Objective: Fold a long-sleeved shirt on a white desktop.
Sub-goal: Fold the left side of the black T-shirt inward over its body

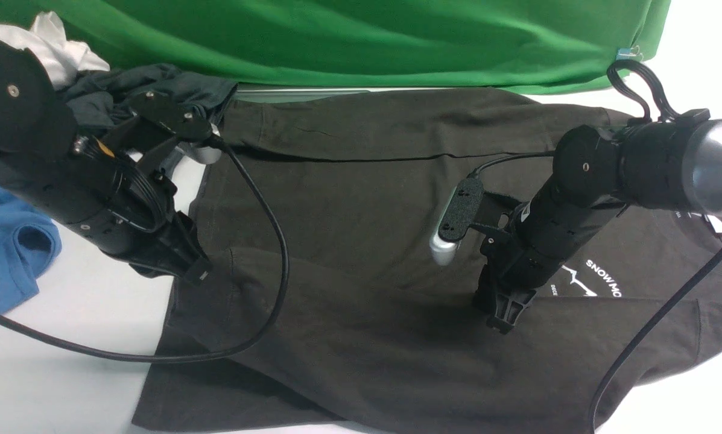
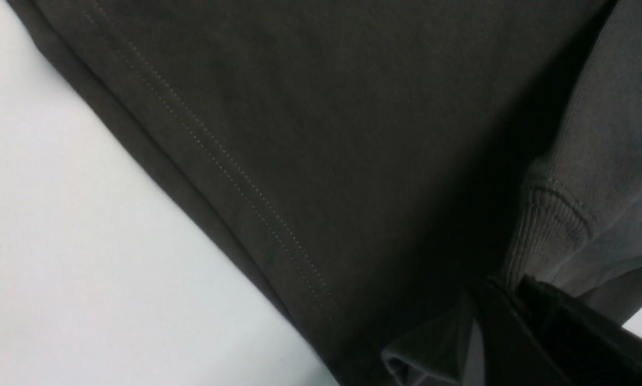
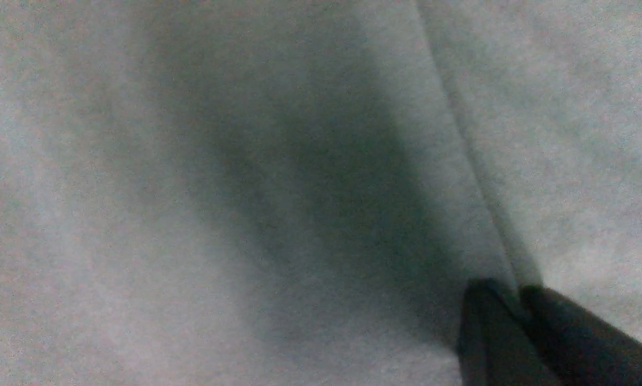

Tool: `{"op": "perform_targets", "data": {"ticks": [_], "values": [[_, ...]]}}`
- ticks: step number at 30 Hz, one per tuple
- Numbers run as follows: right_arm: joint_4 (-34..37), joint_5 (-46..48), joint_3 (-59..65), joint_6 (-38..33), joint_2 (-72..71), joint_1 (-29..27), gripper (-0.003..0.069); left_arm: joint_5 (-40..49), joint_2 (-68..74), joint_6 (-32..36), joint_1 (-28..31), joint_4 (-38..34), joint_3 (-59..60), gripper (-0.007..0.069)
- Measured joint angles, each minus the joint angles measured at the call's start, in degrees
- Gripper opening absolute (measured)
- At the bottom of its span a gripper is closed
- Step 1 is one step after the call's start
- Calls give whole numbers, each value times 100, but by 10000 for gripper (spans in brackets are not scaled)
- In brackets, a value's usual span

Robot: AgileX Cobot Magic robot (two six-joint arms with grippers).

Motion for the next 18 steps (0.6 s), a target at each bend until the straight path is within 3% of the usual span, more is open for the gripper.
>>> {"op": "perform_targets", "data": {"ticks": [9,18], "values": [[-82,361,-31,22,-372,-11,19,87,0,-2,0,0,0,39],[-131,21,-48,630,-714,-108,19,-465,0,-42,0,0,0,39]]}}
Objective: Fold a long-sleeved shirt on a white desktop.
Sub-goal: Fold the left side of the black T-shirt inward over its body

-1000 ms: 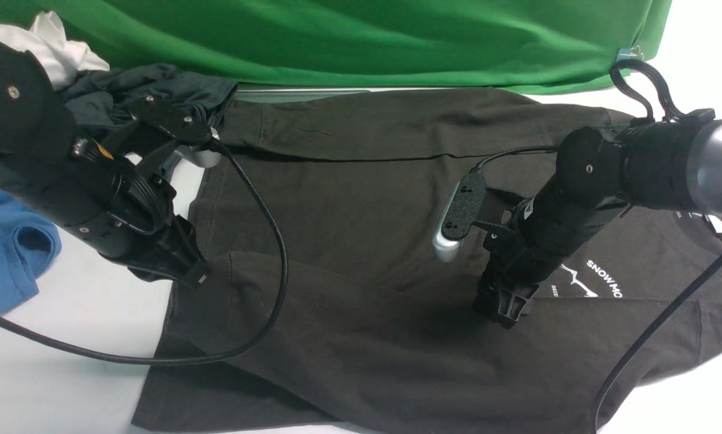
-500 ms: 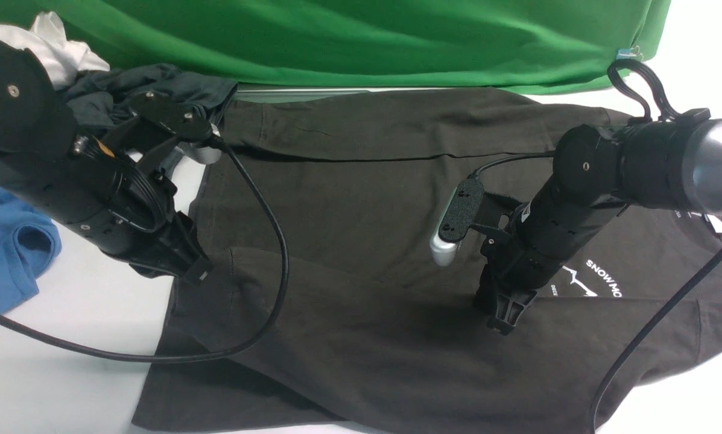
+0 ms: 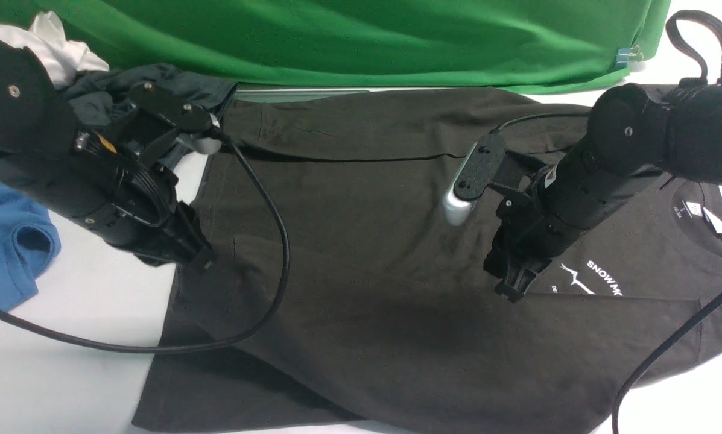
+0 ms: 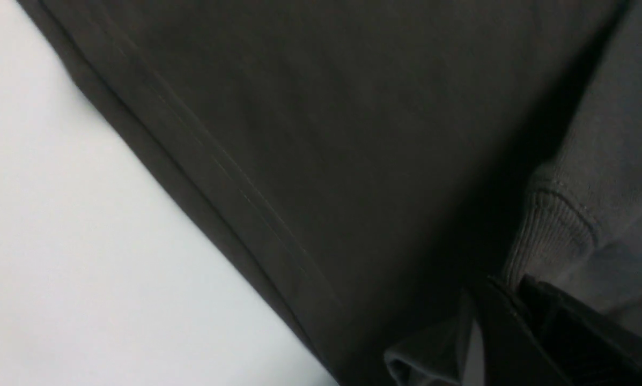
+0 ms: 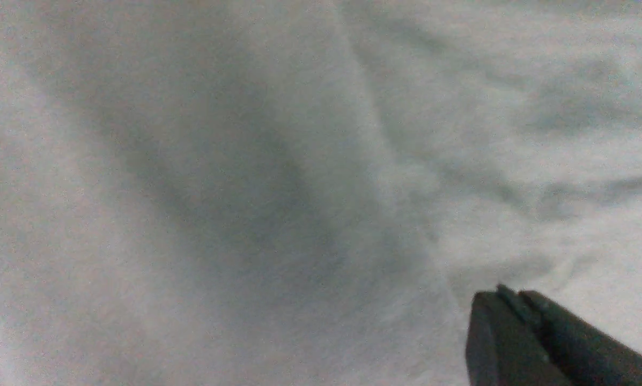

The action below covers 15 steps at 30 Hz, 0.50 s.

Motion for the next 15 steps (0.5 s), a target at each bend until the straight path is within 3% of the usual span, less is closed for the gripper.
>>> {"op": "perform_targets", "data": {"ticks": [7,15], "values": [[-24,-473,0,472,5,-130,17,-871,181,-199,0,358,-11,39],[-41,-537,0,548,5,-171,17,-904,843,-331,0,430,-390,39]]}}
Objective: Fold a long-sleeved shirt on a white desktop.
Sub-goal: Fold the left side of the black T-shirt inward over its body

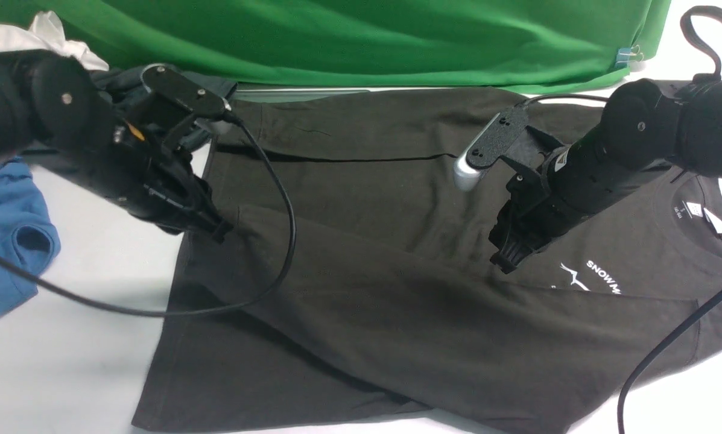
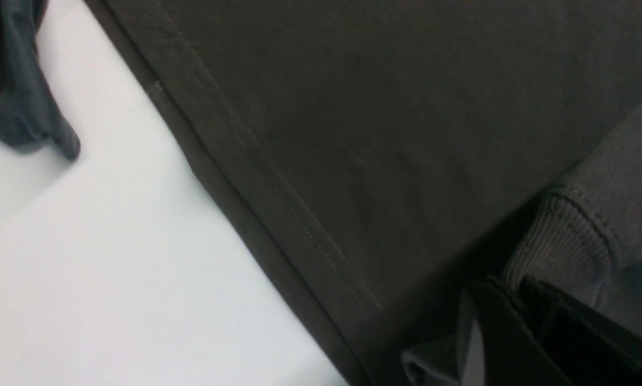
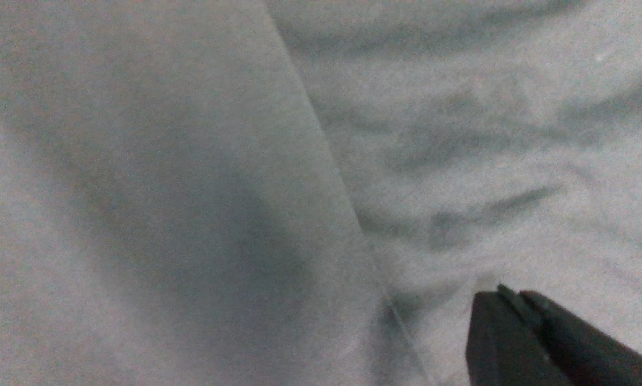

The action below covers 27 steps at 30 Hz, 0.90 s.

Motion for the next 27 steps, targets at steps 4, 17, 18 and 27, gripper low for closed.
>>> {"op": "perform_targets", "data": {"ticks": [4,17,18,27], "values": [[166,106,0,-454,13,0,113,357,37,-79,0,0,-95,39],[582,225,0,-1237,754,0,418,1364,37,-86,0,62,-123,39],[594,210,-9,-1242,787,0,414,1364,37,-87,0,62,-123,39],[670,286,-60,-1303,847,32,221,1318,37,-99,0,106,-123,39]]}}
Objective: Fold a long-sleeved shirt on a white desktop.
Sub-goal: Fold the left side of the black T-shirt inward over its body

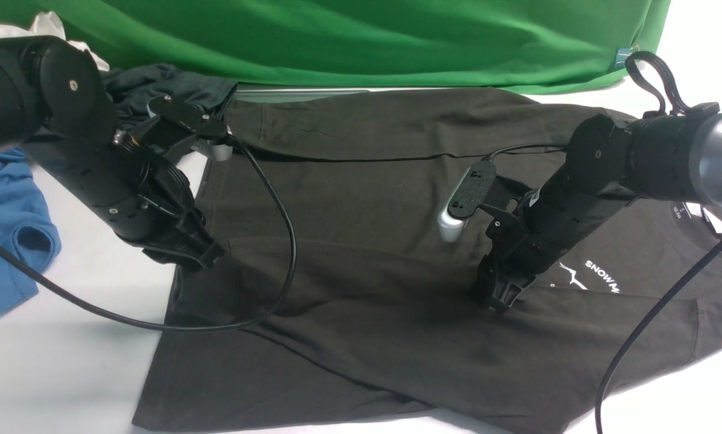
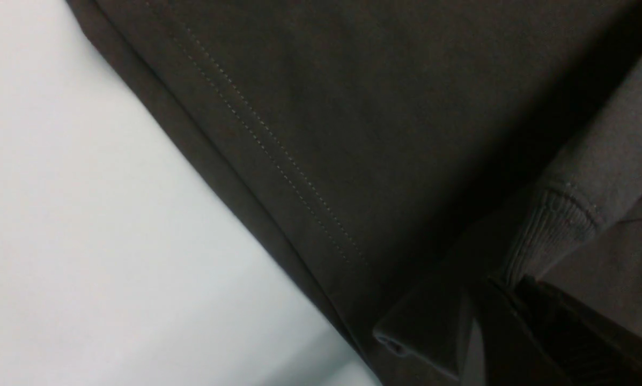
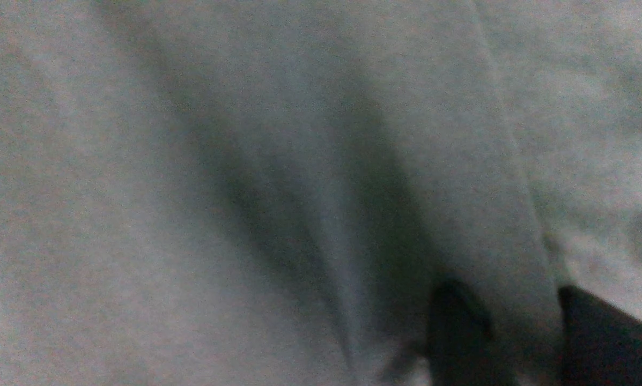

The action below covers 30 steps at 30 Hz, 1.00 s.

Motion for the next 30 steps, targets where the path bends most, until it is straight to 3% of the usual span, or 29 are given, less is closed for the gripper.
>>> {"op": "perform_targets", "data": {"ticks": [3,4,7,21,30], "values": [[7,66,-8,0,0,19,129,0,0,0,0,9,0,39],[7,101,-14,70,1,39,69,-6,0,0,0,20,0,39],[1,124,-14,237,1,44,33,-12,0,0,0,21,0,39],[-420,-85,31,1330,-688,-28,29,-195,-15,-132,0,-82,-231,39],[-449,-740,37,1455,-688,-87,29,-545,383,-236,0,60,-708,39]]}}
